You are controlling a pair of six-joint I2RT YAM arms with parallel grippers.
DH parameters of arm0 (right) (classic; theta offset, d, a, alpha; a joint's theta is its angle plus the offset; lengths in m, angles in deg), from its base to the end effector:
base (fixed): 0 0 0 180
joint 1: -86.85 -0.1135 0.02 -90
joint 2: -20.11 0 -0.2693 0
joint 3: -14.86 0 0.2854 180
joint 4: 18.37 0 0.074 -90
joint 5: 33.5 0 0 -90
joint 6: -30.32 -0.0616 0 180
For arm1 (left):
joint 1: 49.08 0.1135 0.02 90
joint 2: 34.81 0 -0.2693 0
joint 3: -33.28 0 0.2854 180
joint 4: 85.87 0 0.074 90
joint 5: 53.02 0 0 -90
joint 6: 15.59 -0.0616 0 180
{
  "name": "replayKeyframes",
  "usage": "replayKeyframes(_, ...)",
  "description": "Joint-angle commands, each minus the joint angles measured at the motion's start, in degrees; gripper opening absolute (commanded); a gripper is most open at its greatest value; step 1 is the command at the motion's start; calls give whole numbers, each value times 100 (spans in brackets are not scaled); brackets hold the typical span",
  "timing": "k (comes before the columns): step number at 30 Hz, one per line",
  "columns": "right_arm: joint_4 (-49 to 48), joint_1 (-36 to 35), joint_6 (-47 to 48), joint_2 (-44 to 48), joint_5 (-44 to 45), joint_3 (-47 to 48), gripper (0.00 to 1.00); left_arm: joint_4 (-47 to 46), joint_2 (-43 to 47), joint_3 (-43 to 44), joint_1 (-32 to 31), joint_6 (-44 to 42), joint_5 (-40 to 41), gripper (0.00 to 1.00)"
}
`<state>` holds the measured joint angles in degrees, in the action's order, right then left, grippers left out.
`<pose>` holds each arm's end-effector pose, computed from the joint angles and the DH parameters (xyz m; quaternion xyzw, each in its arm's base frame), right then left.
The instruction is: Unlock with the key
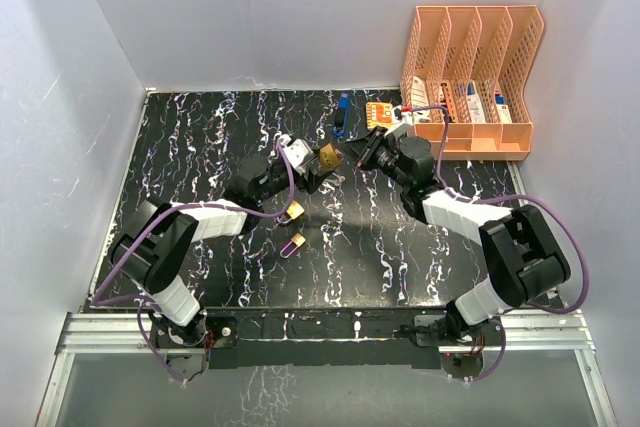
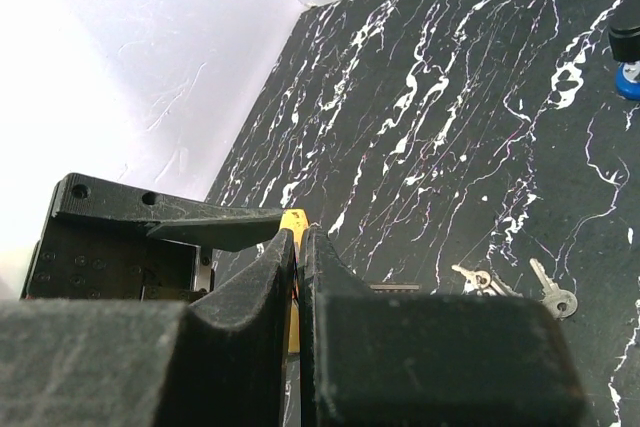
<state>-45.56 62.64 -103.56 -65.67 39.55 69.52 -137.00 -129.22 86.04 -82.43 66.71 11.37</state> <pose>0.3366 0.1710 0.2255 0.0244 0.7295 0.4672 0.4990 0.3042 -0.2321 0.2137 0.3793 0.5309 -0.3048 0.6938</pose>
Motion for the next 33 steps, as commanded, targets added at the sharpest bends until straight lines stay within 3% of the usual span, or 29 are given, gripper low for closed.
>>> replayKeyframes(1, 571, -260, -420, -382, -921, 372, 0, -813, 547, 568, -336, -158, -171, 0)
replayKeyframes(8, 811, -253, -1188, -967, -1128, 758, 0, -87, 603, 660, -613, -640, 961, 0)
replayKeyframes(16, 1292, -252, -1367, -1179, -974, 1001, 0, 349, 540, 798, -981, -1063, 2161, 0)
replayKeyframes(33, 1510, -254, -1743, -1564, -1165, 1262, 0, 425, 191, 837, -1485, -1686, 2993, 0)
